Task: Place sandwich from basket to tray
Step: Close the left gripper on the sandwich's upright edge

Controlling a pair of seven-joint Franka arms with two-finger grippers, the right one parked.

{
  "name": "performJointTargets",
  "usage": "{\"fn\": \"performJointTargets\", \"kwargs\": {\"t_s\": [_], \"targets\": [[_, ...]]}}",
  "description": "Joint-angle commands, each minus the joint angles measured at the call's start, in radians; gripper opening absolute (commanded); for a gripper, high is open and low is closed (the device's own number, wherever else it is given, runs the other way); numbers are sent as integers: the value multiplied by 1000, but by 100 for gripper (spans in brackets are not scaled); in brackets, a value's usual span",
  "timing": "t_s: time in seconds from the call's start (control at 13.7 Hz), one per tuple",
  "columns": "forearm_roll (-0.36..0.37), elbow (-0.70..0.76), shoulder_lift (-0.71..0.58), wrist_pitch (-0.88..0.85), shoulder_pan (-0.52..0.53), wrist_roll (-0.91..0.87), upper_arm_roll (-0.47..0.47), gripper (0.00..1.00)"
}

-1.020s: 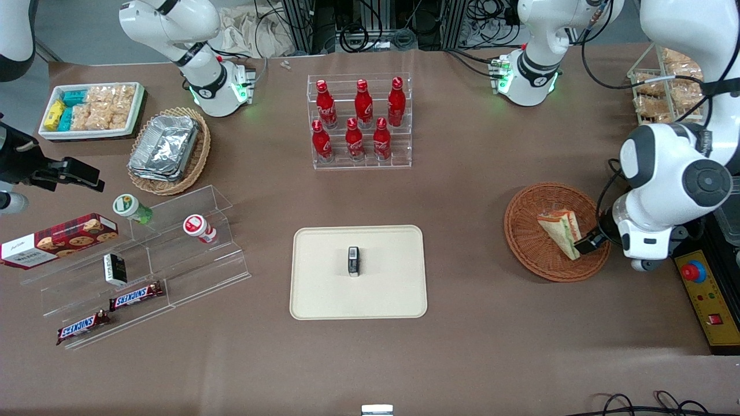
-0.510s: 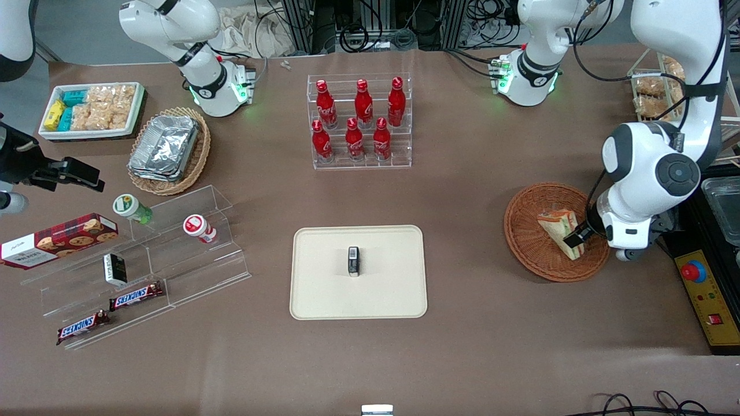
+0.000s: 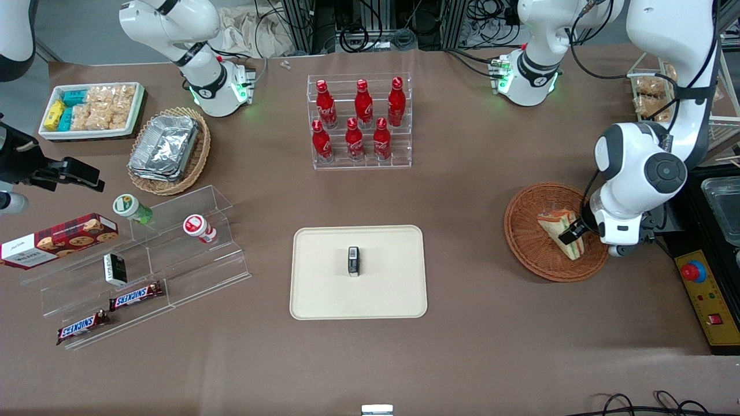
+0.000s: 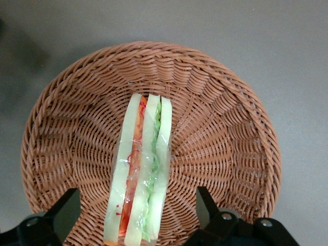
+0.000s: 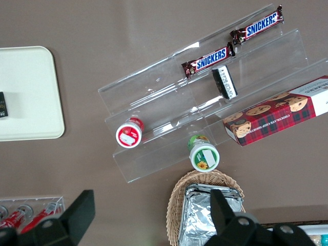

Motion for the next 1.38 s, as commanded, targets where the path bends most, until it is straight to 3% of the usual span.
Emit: {"fn": "performJointTargets", "kwargs": {"t_s": [0.0,1.02,1.17,1.31], "targets": [[14,-56,-11,68,1,-27,-4,100],[14,-162,-7,245,3,-12,-2,100],[14,-161,-7,245,3,-12,-4,90],[14,-161,-8,245,3,-12,-4,69]]}}
